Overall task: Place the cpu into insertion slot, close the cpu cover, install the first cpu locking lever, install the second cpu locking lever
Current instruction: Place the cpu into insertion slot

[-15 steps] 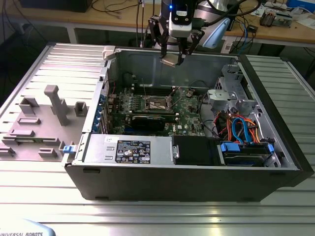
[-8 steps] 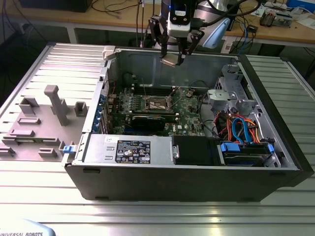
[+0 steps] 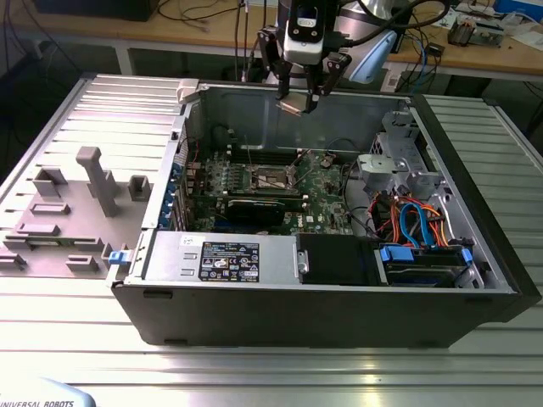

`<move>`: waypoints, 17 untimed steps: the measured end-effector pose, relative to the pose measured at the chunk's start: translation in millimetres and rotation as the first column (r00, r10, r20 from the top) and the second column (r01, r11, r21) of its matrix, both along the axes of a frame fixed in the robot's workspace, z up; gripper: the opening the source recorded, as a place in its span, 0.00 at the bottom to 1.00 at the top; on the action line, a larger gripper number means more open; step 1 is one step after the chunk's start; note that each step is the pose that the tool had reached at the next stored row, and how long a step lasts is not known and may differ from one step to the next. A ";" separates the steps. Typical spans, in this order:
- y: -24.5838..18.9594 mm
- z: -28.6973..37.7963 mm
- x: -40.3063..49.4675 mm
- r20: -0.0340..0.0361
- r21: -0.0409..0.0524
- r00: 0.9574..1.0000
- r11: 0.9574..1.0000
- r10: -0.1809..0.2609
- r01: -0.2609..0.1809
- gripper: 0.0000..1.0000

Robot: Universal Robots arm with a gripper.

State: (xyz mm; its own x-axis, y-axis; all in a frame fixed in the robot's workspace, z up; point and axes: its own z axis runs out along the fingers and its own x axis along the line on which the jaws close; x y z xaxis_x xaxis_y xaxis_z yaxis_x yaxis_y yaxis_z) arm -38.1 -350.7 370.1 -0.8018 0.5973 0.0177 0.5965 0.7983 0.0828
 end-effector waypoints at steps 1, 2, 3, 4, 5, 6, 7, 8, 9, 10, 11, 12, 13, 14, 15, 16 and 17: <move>0.0 0.0 0.0 0.000 0.000 1.000 1.000 -0.007 0.007 0.54; 0.0 0.0 0.0 0.000 0.000 1.000 1.000 -0.017 0.017 0.54; 0.0 -0.1 0.0 0.000 0.000 1.000 1.000 -0.025 0.025 0.54; 0.0 -0.1 0.0 0.000 0.000 0.999 0.999 -0.035 0.035 0.54; 0.0 -0.2 0.0 0.000 0.000 0.999 0.999 -0.044 0.044 0.54; 0.0 -0.2 0.0 0.000 0.000 0.999 0.999 -0.053 0.053 0.54; 0.0 -0.3 0.0 0.000 0.000 0.998 0.998 -0.069 0.069 0.54; 0.0 -0.3 0.0 0.000 0.000 0.997 0.997 -0.078 0.078 0.54; 0.0 -0.3 0.0 0.000 0.000 0.996 0.996 -0.089 0.089 0.54; 0.0 -0.4 0.0 0.000 0.000 0.994 0.994 -0.110 0.110 0.54; 0.0 -0.5 0.0 0.000 0.000 0.992 0.992 -0.128 0.128 0.54; 0.0 -0.5 0.0 0.000 0.000 0.991 0.991 -0.136 0.136 0.54; 0.0 -0.5 0.0 0.000 0.000 0.990 0.990 -0.142 0.142 0.54; 0.0 -0.5 0.0 0.000 0.000 0.989 0.989 -0.147 0.147 0.54; 0.0 -0.5 0.0 0.000 0.000 0.989 0.989 -0.149 0.149 0.54; 0.0 -0.5 0.0 0.000 0.000 0.989 0.989 -0.150 0.150 0.54; 0.0 -0.5 0.0 0.000 0.000 0.989 0.989 -0.150 0.150 0.54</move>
